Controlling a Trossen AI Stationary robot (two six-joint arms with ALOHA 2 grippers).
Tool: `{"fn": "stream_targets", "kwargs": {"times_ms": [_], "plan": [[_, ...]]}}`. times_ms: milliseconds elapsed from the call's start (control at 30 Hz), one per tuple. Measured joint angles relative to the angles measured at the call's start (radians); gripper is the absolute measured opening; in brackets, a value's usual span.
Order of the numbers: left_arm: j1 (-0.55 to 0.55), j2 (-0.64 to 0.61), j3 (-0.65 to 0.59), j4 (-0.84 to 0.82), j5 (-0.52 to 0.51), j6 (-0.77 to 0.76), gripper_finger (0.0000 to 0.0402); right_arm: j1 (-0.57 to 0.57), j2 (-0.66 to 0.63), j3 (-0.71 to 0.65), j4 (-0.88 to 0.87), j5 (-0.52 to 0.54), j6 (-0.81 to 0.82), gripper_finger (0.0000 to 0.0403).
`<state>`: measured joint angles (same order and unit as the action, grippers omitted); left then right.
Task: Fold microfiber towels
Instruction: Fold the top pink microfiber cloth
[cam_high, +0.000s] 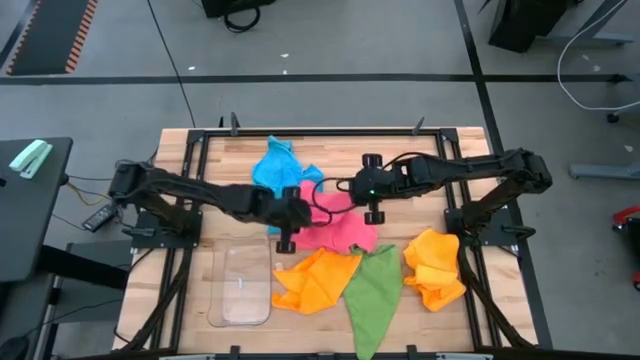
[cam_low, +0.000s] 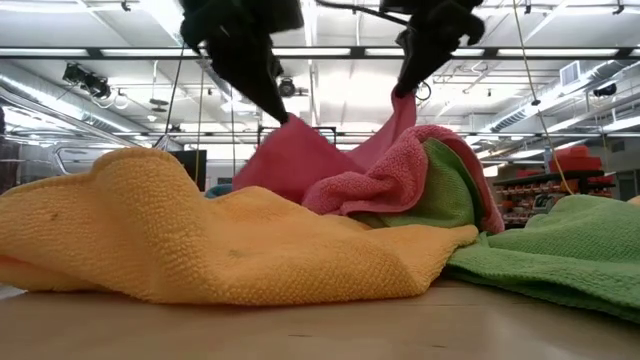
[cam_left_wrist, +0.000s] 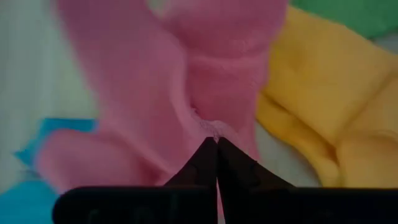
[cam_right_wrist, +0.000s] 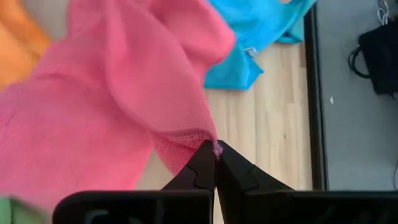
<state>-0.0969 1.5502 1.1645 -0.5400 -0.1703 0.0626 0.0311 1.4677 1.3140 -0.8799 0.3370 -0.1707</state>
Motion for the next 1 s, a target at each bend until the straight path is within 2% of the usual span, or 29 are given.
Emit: {"fn": "stream_targets", "kwargs": {"times_ms": [200,533,767,1000], "plan": [[0.071,-0.07,-0.001,0.003,-0.005,0.071,0.0005,0.02,0.0,0.0,-0.052,0.005,-0.013,0.0009],[0.167,-0.08,0.035,0.062,-0.005,0.191,0.0006,0.02,-0.072,0.0,-0.135,0.029,0.02,0.0009],[0.23,-0.079,0.042,0.222,0.053,0.245,0.0005,0.019,-0.141,0.0,-0.165,0.034,0.039,0.0009],[0.287,-0.079,0.042,0.379,0.079,0.294,0.0005,0.014,-0.196,0.0,-0.264,0.146,0.071,0.0008]]}}
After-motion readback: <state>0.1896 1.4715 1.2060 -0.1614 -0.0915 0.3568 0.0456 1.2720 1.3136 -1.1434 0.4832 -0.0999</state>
